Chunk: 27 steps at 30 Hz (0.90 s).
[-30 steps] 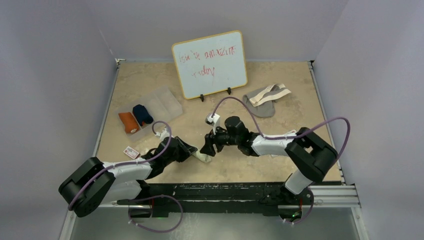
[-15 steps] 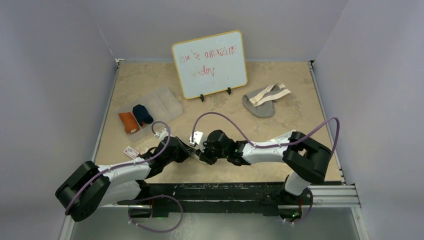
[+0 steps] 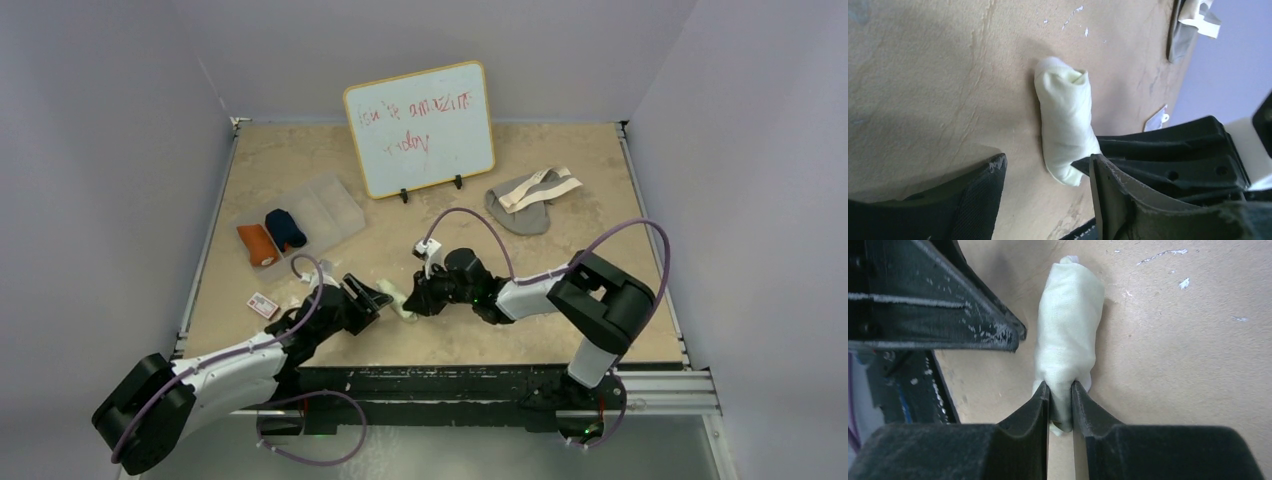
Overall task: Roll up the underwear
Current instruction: Roll the underwear to the center of the board, then pick up the underwear from the center of the board.
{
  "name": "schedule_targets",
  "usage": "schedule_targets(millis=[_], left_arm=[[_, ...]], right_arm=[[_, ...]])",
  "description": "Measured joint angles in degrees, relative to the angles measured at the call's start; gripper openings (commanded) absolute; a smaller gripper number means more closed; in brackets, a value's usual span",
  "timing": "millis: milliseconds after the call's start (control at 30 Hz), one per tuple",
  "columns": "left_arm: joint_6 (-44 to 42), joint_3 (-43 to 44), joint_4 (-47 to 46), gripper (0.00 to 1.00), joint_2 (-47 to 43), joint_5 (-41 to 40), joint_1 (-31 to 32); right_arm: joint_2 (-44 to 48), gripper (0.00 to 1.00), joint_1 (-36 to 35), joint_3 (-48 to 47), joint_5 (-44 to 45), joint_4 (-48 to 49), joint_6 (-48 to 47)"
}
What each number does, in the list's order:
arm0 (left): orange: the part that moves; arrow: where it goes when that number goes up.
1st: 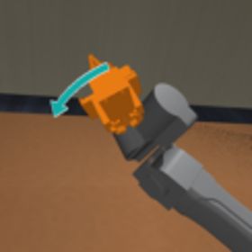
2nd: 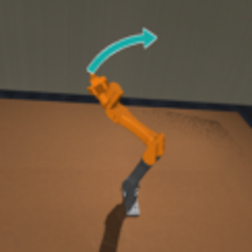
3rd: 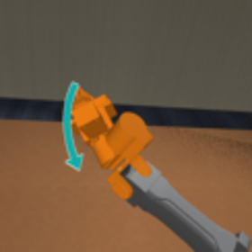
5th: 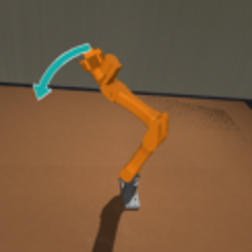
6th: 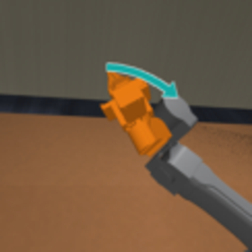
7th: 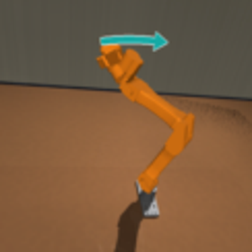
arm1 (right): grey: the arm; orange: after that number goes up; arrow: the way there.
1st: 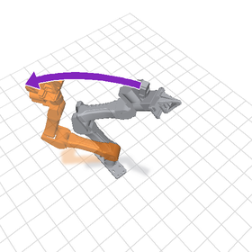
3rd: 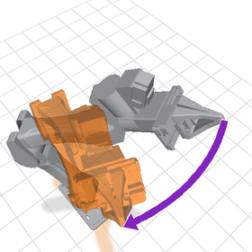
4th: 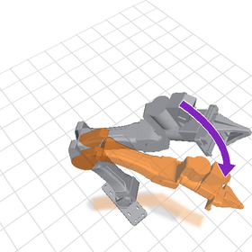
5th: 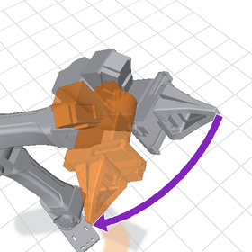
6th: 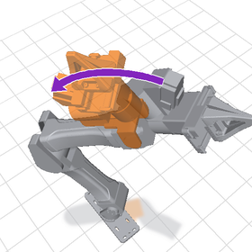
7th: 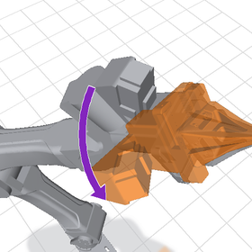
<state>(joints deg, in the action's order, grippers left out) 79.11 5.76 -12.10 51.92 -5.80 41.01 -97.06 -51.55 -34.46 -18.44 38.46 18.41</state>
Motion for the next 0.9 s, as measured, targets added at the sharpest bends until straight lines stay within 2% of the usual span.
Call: schedule_targets(millis=[100,267,500,567,800,900], left_arm=[[1.55,-1.53,-3.45,0.61,0.48,1.16,0.0],[3.98,-1.92,-10.6,0.61,6.16,2.45,0.0],[7.89,-3.63,-23.56,0.59,14.73,2.14,0.0],[8.39,-3.67,-26.38,0.56,17.22,2.12,0.02],[8.55,-3.78,-35.39,0.31,26.38,2.62,0.0],[8.09,-3.85,-38.71,0.25,29.57,3.26,-0.09]], right_arm=[[-2.08,0.19,0.26,0.52,-0.98,4.52,5.62],[-4.98,0.21,0.24,2.4,-2.12,12.33,13.79],[-6.43,0.24,0.24,3.89,-2.73,16.92,18.6],[-7.15,0.25,0.28,4.39,-3.41,18.75,19.43],[-9.22,0.28,0.87,5.86,-5.27,24.13,21.99],[-9.44,0.29,1.03,6.27,-5.35,25.09,22.27]])
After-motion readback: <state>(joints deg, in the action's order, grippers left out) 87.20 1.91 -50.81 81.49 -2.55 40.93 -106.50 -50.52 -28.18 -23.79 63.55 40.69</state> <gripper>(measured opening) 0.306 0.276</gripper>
